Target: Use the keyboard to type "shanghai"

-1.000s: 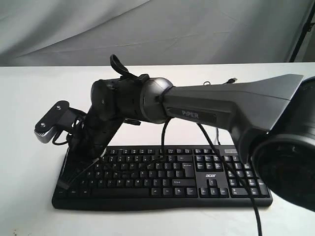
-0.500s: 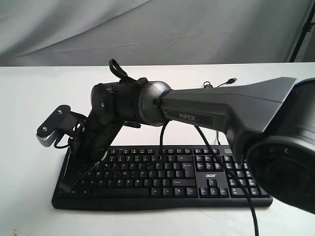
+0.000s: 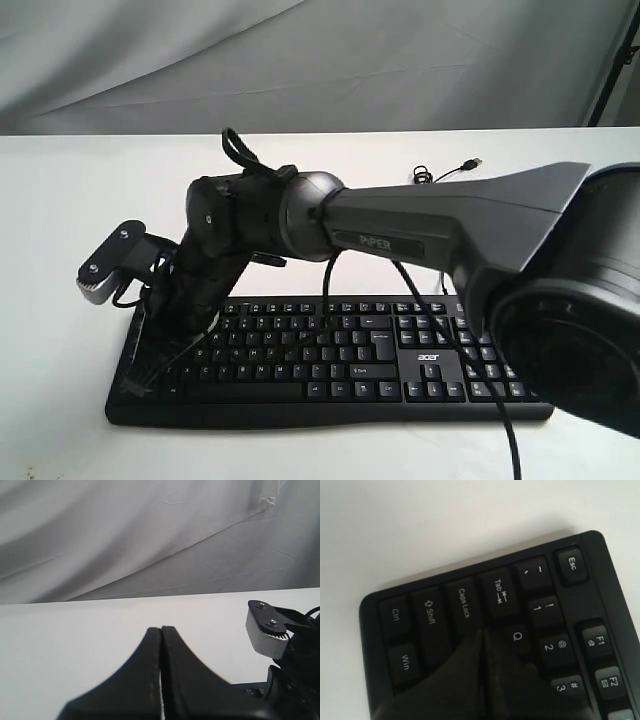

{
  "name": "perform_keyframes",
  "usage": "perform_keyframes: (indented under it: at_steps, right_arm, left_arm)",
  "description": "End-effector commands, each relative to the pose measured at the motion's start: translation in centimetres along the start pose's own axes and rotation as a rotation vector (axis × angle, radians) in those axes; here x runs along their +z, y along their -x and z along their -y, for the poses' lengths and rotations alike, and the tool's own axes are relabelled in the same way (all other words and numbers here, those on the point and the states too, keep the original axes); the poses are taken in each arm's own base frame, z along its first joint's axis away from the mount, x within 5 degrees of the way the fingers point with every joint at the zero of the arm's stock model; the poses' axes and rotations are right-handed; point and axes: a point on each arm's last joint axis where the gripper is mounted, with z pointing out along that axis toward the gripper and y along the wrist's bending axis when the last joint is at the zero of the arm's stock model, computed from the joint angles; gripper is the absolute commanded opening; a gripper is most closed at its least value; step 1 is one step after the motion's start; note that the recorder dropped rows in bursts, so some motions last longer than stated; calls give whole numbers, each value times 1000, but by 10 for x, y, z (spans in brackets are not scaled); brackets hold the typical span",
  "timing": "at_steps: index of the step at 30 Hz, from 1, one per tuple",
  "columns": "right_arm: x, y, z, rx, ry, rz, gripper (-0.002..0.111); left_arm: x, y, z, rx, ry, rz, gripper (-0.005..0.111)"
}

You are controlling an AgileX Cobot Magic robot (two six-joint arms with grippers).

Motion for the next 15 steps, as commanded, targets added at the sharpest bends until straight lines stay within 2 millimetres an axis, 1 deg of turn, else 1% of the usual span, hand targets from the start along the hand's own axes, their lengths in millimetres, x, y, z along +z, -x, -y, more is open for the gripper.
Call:
perform_keyframes:
  at_steps: [1,5,10,12,15]
  right_arm:
    - [-3,1,-4,-16,12,-13,0]
    - [-20,7,-3,-32,-29,-6,0]
    - [-51,11,0,-46,-81,-14,0]
    - [-65,7,6,-32,-96,-23,0]
    - [-77,-16,16,23,-116,-25,0]
  left_arm:
    - [0,0,0,-4,-7,7,0]
    - [0,0,0,-4,-7,7,0]
    - [0,0,0,-4,-7,7,0]
    - [0,0,0,-4,-7,7,0]
    - [0,0,0,-4,-7,7,0]
